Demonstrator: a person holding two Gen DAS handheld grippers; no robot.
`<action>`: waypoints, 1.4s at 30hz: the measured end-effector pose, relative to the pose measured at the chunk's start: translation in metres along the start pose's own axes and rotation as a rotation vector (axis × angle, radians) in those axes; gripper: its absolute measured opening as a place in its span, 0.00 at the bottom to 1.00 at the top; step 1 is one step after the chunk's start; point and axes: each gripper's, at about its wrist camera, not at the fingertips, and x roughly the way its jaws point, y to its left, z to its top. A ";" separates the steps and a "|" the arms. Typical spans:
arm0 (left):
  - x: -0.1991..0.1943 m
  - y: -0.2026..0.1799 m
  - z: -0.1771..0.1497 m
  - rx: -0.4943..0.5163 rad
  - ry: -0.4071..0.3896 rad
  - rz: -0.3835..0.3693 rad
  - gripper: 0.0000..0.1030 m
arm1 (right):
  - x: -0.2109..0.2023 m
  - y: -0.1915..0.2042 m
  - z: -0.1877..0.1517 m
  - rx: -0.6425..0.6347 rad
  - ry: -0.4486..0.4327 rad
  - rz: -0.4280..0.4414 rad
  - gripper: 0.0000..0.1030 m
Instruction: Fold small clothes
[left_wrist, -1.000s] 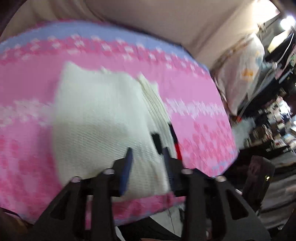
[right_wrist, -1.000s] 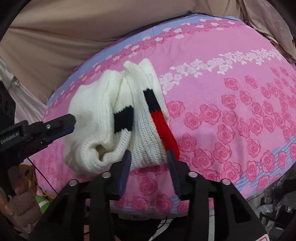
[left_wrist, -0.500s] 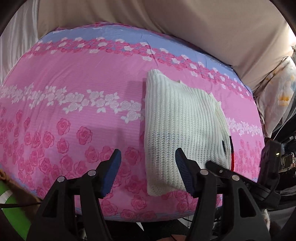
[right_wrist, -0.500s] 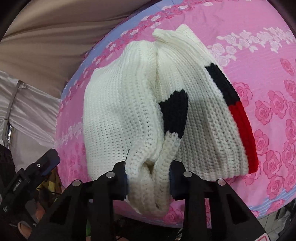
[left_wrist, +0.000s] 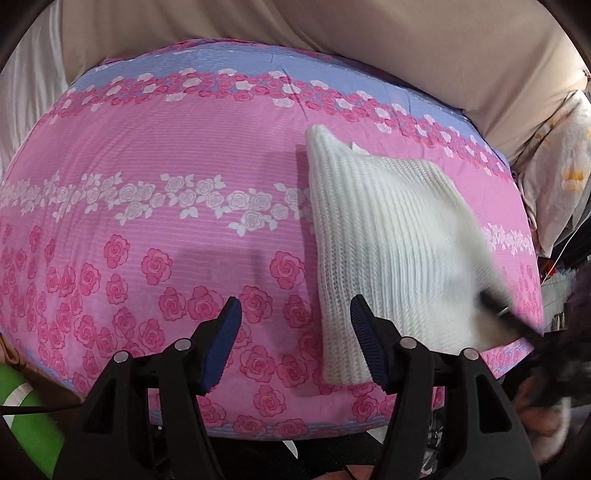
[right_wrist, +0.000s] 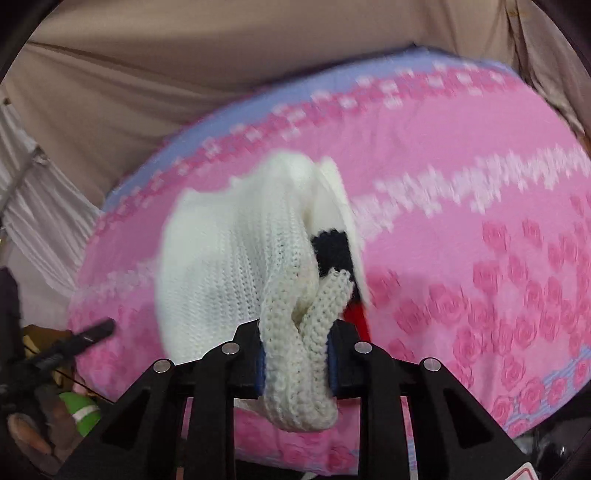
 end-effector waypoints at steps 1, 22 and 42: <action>0.001 -0.003 0.000 0.004 0.003 0.003 0.57 | 0.010 -0.011 -0.006 0.041 0.012 0.020 0.22; 0.018 -0.017 0.003 0.021 0.047 -0.030 0.59 | -0.015 0.024 0.060 0.048 -0.089 0.283 0.17; 0.089 -0.021 0.010 -0.169 0.208 -0.259 0.69 | 0.003 -0.025 -0.010 0.126 0.015 0.105 0.65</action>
